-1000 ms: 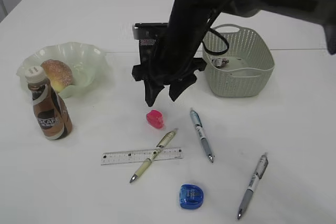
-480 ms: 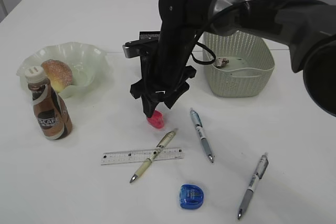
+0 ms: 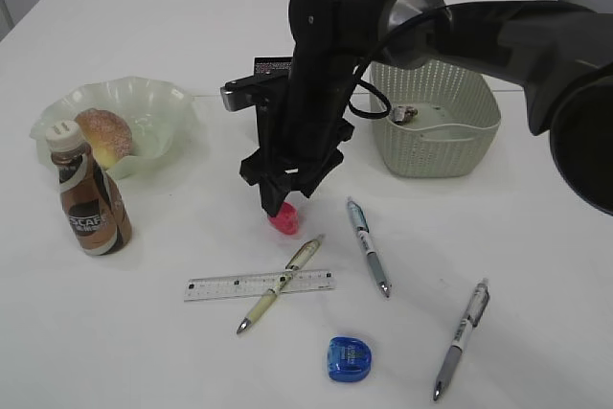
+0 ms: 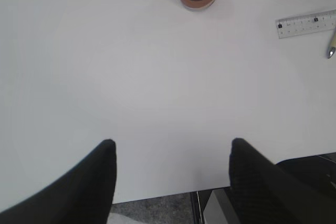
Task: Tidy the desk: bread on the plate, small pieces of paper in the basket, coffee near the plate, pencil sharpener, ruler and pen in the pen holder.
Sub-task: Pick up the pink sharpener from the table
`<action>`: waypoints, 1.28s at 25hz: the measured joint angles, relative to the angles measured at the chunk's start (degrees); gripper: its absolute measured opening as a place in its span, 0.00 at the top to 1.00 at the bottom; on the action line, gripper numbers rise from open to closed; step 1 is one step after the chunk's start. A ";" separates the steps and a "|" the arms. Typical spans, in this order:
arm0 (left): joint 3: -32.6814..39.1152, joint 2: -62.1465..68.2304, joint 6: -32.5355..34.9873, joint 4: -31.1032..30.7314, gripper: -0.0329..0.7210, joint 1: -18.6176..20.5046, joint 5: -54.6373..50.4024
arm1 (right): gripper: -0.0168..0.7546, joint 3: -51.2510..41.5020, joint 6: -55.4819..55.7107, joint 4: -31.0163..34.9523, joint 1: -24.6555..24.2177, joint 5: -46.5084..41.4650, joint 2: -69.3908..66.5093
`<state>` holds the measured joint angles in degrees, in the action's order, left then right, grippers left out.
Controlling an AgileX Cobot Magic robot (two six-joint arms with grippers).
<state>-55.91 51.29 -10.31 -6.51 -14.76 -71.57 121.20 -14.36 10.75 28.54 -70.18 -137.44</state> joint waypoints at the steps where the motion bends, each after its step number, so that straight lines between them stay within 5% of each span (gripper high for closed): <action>1: 0.00 0.00 0.00 0.00 0.31 0.00 0.00 | 0.38 0.00 -0.71 0.47 0.00 0.41 0.00; 23: 0.00 0.00 0.00 -1.32 0.31 0.00 -0.10 | 0.39 0.00 -2.66 0.73 0.00 2.62 -4.33; 32: 0.00 0.00 0.00 -1.46 0.31 0.00 -0.10 | 0.59 0.00 -1.27 0.04 0.00 4.10 -4.33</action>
<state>-55.91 51.29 -10.31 -7.97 -14.76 -71.67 121.20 -15.63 10.80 28.54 -66.09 -141.77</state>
